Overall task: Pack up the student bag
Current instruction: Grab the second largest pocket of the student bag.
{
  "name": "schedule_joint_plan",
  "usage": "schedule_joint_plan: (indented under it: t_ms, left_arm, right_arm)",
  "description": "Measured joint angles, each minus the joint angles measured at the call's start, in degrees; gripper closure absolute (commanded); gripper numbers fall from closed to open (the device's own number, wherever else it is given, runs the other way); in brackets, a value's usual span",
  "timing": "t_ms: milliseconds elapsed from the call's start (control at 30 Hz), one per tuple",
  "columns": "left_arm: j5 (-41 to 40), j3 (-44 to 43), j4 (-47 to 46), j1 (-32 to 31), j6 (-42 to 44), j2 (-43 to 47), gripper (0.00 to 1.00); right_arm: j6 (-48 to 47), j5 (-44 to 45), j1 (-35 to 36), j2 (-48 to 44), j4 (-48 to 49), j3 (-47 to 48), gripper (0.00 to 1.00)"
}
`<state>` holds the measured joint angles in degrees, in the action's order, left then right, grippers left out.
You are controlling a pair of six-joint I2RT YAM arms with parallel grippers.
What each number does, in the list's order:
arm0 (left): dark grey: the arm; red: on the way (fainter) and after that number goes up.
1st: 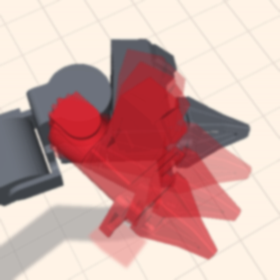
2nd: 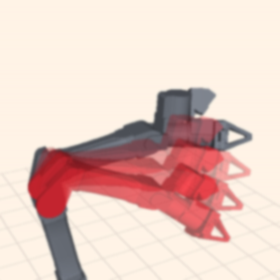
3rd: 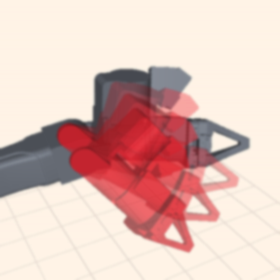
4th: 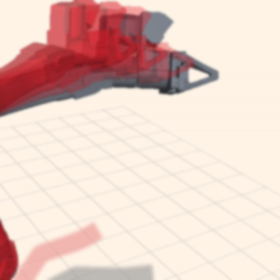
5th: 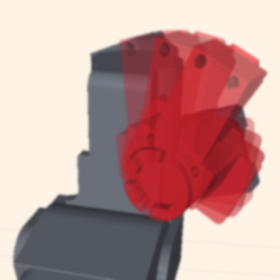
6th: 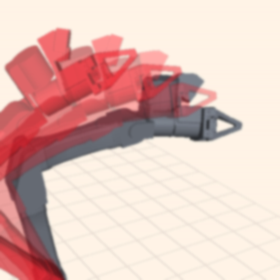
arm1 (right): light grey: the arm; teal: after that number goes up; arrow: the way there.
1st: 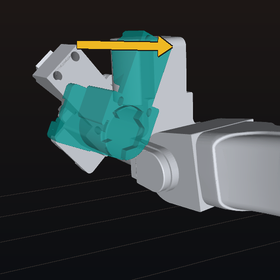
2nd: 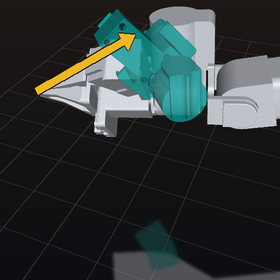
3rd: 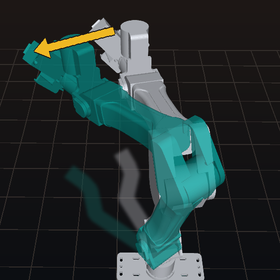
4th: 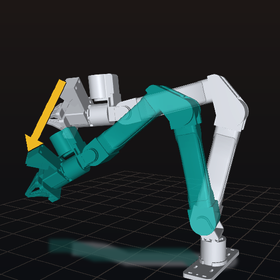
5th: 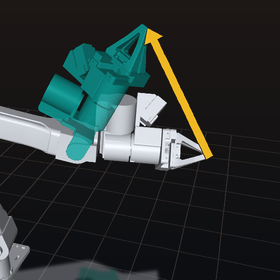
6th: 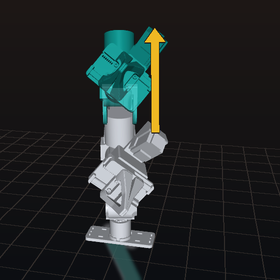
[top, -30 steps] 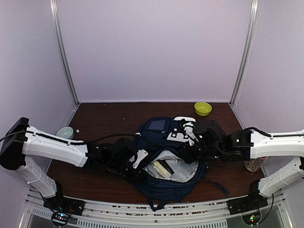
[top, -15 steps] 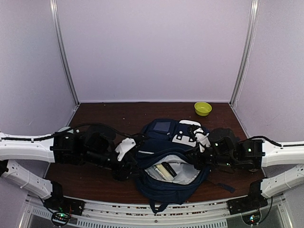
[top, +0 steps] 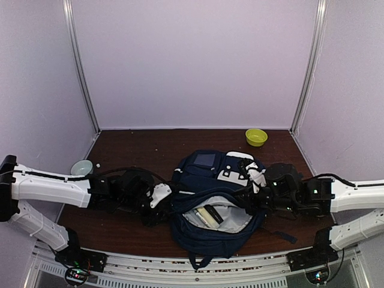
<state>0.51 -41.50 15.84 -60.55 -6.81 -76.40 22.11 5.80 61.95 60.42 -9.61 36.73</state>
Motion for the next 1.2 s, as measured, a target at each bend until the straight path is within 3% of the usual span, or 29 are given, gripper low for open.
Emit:
schedule_joint_plan:
  t_ms: [267, 533, 600, 1067, 1200]
  left_arm:
    - [3.0, 0.0, -7.7, 2.0, 3.4, -4.7, 0.61]
    - [6.8, 0.0, -10.1, 2.0, 4.5, -7.2, 0.88]
    - [7.4, 0.0, -10.1, 2.0, 4.6, -7.2, 1.0]
    - [6.9, 1.9, -7.2, 2.1, 3.2, -0.6, 1.0]
    - [4.2, 3.4, -5.8, 2.1, 1.2, 1.3, 1.0]
  right_arm:
    - [0.2, 0.0, -0.4, -1.4, 0.6, -1.0, 1.0]
    - [0.4, 0.5, -0.5, -3.6, 1.0, -2.6, 1.0]
    - [0.5, 0.5, -0.6, -3.8, 1.0, -2.6, 1.0]
    - [0.7, -1.9, -0.9, -3.8, 1.2, -2.7, 1.0]
    - [0.6, -5.7, -1.0, -3.1, 0.9, -2.1, 0.83]
